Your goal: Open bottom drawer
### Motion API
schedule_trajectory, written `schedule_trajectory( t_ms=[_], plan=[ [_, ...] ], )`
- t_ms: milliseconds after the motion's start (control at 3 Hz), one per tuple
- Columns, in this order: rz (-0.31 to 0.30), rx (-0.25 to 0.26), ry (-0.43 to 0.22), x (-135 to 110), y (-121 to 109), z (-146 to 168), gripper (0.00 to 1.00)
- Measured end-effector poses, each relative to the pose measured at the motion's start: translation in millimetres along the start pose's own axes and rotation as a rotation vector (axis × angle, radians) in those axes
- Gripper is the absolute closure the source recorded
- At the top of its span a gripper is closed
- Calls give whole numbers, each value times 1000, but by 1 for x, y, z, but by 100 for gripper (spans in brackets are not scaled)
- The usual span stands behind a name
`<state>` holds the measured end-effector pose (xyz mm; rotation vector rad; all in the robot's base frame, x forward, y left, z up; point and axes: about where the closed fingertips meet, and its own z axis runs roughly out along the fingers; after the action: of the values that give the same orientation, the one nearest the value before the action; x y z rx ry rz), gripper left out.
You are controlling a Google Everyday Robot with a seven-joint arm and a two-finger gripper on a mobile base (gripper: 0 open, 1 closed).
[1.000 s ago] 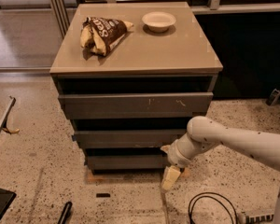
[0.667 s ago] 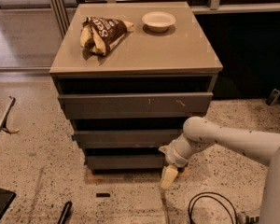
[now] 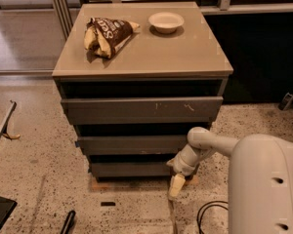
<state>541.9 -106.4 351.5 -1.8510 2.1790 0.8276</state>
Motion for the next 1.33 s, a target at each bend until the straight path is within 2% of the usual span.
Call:
schedule_trajectory(
  t_ms=[333,667,1000,1333],
  plan=[
    [59,-43,-51,29,-28,35,0],
    [104,-14,-196,47,-54,52,0],
    [99,70,-369,53,-65,44,0],
    [54,146,-501,48,-69,33,0]
  ],
)
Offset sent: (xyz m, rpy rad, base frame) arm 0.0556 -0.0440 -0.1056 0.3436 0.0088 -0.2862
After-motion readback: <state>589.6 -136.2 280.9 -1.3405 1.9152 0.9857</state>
